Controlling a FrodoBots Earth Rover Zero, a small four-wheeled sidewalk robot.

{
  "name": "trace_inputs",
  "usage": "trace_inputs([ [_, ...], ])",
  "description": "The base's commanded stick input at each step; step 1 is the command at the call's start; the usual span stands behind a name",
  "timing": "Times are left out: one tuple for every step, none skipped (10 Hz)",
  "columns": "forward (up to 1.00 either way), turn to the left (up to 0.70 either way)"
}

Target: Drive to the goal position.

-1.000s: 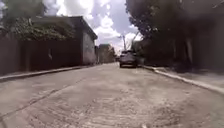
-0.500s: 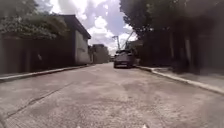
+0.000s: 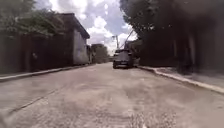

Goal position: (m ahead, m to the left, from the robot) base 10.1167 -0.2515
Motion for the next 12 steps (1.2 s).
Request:
trace_inputs([
  [0.85, 0.0],
  [0.85, 0.0],
  [0.85, 0.0],
  [0.62, 0.0],
  [0.09, 0.0],
  [0.06, 0.0],
  [0.25, 0.0],
  [0.44, 0.0],
  [0.63, 0.0],
  [0.82, 0.0],
  [0.85, 0.0],
  [0.85, 0.0],
])
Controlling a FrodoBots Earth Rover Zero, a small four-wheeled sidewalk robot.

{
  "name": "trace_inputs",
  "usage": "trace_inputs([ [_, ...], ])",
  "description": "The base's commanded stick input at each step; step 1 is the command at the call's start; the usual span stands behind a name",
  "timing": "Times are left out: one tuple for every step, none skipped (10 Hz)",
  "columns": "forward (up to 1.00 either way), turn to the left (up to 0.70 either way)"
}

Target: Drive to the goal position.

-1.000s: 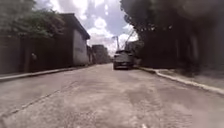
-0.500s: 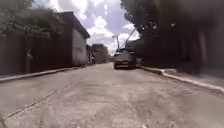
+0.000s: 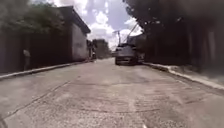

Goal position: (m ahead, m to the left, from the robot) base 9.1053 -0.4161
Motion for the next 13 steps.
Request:
trace_inputs([
  [0.85, 0.0],
  [0.85, 0.0],
  [0.85, 0.0],
  [0.85, 0.0],
  [0.85, 0.0],
  [0.85, 0.0],
  [0.85, 0.0],
  [0.85, 0.0],
  [0.85, 0.0],
  [0.85, 0.0],
  [0.85, 0.0],
  [0.85, 0.0],
  [0.85, 0.0],
])
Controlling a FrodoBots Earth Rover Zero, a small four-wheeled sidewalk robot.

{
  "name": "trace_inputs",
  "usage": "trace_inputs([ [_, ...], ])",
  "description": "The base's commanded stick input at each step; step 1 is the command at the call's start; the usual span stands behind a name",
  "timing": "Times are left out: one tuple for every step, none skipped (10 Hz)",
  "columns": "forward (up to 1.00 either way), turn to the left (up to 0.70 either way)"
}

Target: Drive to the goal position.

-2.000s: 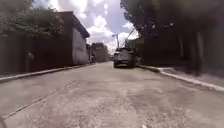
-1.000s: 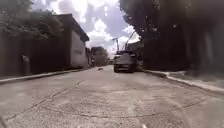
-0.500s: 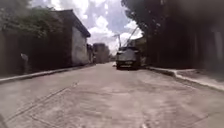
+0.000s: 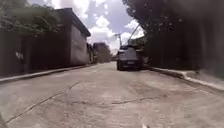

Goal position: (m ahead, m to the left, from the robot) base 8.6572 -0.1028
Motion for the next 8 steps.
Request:
trace_inputs([
  [0.85, 0.0],
  [0.85, 0.0],
  [0.85, 0.0],
  [0.85, 0.0],
  [0.85, 0.0],
  [0.85, 0.0],
  [0.85, 0.0],
  [0.85, 0.0],
])
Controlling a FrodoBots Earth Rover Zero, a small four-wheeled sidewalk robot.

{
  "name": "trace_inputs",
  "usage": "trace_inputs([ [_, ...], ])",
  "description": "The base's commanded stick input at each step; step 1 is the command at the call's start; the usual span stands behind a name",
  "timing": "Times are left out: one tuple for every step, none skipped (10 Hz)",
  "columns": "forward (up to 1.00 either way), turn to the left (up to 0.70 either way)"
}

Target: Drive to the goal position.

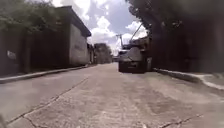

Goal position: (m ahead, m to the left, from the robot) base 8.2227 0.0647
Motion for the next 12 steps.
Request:
trace_inputs([
  [0.85, 0.0],
  [0.85, 0.0],
  [0.85, 0.0],
  [0.85, 0.0],
  [0.85, 0.0],
  [0.85, 0.0],
  [0.85, 0.0],
  [0.85, 0.0],
  [0.85, 0.0],
  [0.85, 0.0],
  [0.85, 0.0],
  [0.85, 0.0],
])
